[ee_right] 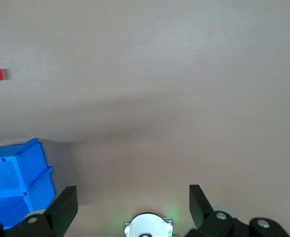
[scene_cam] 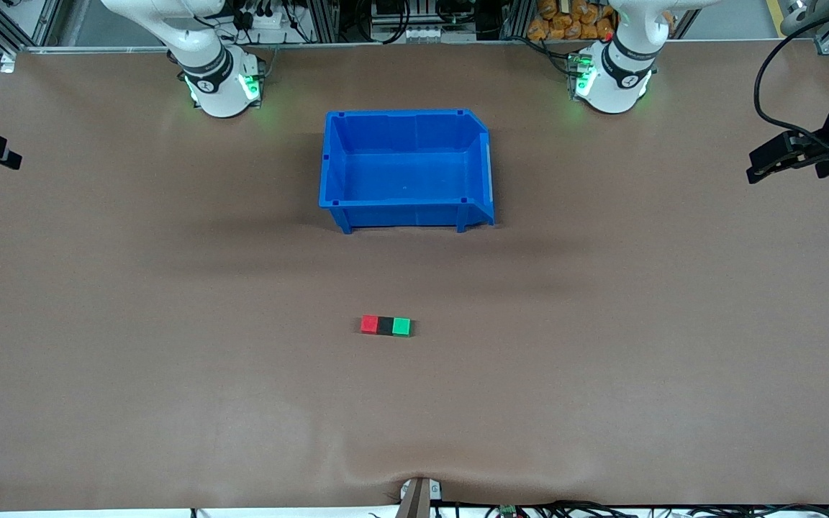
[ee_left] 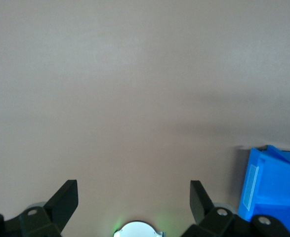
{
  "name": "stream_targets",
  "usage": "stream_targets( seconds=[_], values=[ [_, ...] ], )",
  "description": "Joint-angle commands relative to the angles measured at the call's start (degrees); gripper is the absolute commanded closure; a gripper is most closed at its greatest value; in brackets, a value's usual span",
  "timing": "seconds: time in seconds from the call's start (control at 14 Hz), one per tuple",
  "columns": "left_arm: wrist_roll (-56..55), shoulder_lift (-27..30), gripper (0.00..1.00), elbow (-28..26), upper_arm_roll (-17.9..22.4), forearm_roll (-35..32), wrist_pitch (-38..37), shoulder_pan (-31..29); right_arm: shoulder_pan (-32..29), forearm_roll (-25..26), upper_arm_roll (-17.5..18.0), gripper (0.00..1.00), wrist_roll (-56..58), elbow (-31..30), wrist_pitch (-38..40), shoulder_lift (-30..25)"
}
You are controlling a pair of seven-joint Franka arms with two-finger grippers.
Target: Attach green and red cubes to black cube
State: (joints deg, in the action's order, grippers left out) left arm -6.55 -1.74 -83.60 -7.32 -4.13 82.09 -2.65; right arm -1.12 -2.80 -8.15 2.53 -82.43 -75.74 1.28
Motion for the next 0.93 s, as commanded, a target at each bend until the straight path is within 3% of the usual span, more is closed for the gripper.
stream_targets(
  seconds=[0.0, 0.29, 0.86],
  values=[
    [1.18, 5.50, 0.00, -6.46, 0.81, -0.62, 0.52, 0.80, 0.06, 0.96, 0.42, 0.00, -0.68, 0.61, 0.16, -0.14],
    [1.18, 10.26, 0.00, -12.63, 1.08, 0.88, 4.75, 0.89, -0.29, 1.13, 0.33, 0.00, -0.68, 0.61, 0.16, -0.14],
    [0.04, 9.12, 0.00, -9.74, 2.75, 0.71, 5.01, 1.51, -0.03, 1.13, 0.33, 0.00, -0.68, 0.61, 0.07, -0.14]
  ],
)
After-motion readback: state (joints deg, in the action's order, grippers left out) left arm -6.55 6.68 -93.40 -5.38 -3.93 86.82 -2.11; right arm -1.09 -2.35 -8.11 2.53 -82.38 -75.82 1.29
